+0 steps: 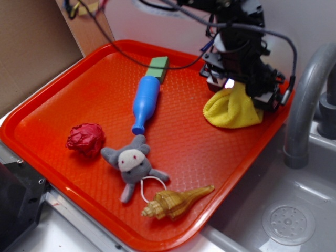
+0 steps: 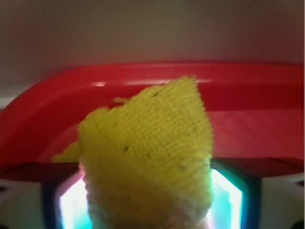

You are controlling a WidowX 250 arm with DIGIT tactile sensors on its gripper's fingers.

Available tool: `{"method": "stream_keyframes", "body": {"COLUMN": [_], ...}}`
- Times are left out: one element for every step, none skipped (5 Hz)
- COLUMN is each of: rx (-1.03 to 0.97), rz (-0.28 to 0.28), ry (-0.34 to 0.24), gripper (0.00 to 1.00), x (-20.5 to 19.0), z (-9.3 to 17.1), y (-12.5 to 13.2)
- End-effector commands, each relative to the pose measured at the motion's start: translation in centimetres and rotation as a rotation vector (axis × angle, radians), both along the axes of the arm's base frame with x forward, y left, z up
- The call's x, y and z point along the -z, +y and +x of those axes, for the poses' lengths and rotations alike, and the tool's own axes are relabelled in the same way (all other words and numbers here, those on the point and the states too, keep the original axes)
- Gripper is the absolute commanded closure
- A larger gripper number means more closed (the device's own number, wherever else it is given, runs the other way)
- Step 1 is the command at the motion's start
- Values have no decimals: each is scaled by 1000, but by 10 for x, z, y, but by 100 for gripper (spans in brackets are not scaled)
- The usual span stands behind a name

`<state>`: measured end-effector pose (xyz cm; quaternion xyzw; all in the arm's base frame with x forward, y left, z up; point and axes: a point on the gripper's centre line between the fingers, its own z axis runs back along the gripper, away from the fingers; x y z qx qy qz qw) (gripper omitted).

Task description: Grab the yellow cloth.

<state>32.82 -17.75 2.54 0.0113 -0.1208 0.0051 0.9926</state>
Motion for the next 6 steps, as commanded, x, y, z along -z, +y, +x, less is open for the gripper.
{"method": "stream_keyframes", "body": {"rx": [100, 100, 31, -110, -230, -195], "rz": [-43, -38, 30, 133, 138, 72], "ry": [29, 40, 65, 75, 60, 23], "gripper": [100, 100, 100, 100, 100, 100], "x": [-68, -118, -167, -198, -220, -219], "z": [-45, -57, -62, -73, -85, -93], "y": [31, 38, 50, 73, 93, 111]}}
